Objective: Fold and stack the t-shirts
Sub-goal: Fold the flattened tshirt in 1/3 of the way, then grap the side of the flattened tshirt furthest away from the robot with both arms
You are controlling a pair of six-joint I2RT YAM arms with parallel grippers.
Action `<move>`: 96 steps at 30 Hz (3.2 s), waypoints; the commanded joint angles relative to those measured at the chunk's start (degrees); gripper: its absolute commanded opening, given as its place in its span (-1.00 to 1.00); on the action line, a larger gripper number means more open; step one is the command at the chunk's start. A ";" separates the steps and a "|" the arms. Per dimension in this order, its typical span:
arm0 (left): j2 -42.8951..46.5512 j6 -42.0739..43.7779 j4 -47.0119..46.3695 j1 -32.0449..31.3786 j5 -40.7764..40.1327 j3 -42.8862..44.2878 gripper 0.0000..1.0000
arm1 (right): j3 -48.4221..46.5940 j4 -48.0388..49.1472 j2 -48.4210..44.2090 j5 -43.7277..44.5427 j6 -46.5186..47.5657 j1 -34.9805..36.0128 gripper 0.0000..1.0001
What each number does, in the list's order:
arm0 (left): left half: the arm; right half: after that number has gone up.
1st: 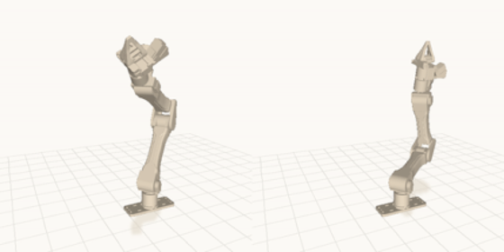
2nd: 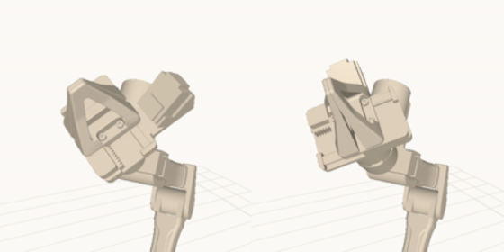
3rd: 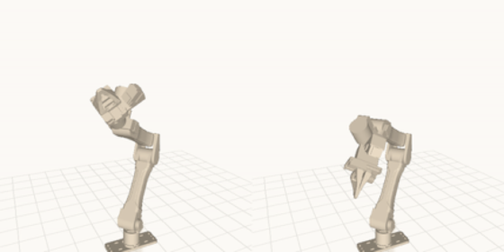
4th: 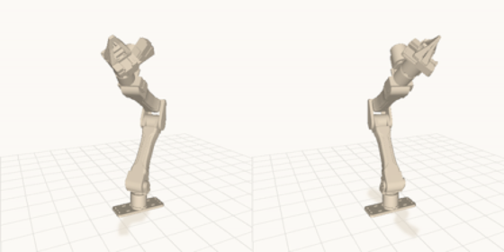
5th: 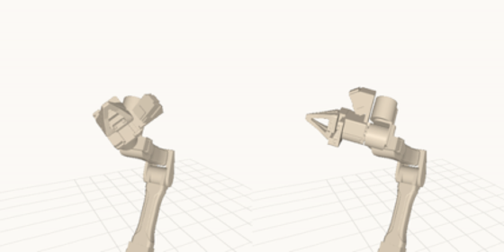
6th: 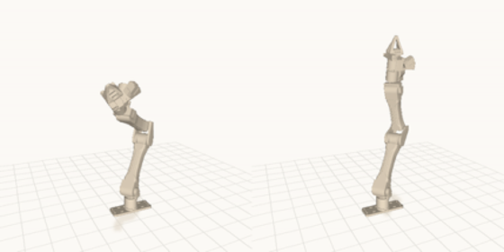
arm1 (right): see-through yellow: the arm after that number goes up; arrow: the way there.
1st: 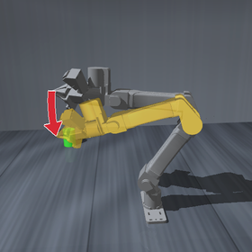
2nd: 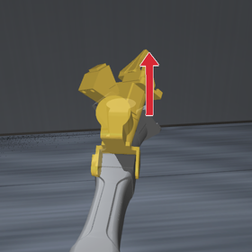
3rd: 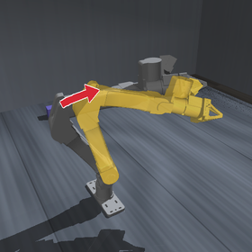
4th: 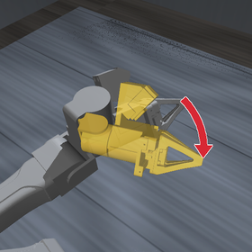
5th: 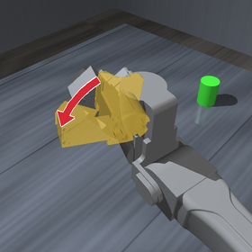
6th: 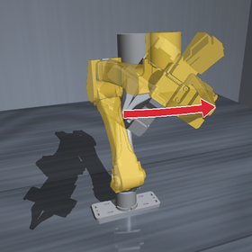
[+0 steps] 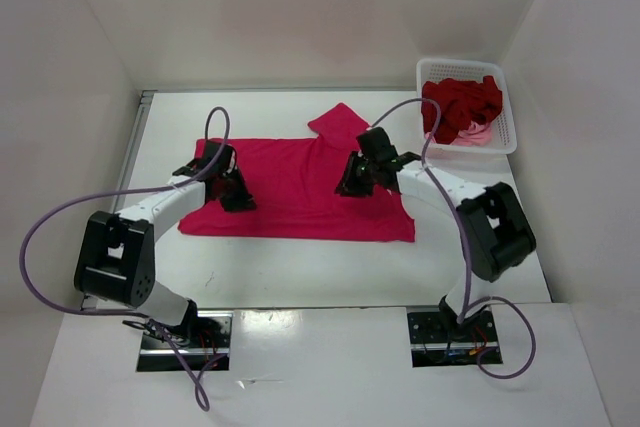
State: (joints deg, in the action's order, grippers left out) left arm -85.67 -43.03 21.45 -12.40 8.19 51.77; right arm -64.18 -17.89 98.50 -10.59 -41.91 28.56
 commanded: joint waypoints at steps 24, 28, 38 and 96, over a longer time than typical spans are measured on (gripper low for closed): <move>5.68 -5.67 6.84 5.11 15.96 -19.94 -0.81 | 22.87 -3.29 -8.23 1.98 -2.74 8.62 -1.00; 10.95 -4.79 9.74 8.18 14.16 -16.98 -0.52 | 20.69 -6.10 -11.39 1.45 -2.31 9.41 -0.93; -6.34 -2.50 -0.08 19.86 2.12 12.73 -0.27 | -1.80 -7.69 -4.83 -1.01 6.67 2.47 -0.89; -27.27 2.60 -2.56 24.36 -10.91 30.40 -1.00 | -92.53 -21.92 62.17 16.39 21.17 -7.20 -0.13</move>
State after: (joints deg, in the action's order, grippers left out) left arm -113.56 -41.78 19.53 12.32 -3.25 78.50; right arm -153.71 -38.79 159.81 6.48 -21.32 21.21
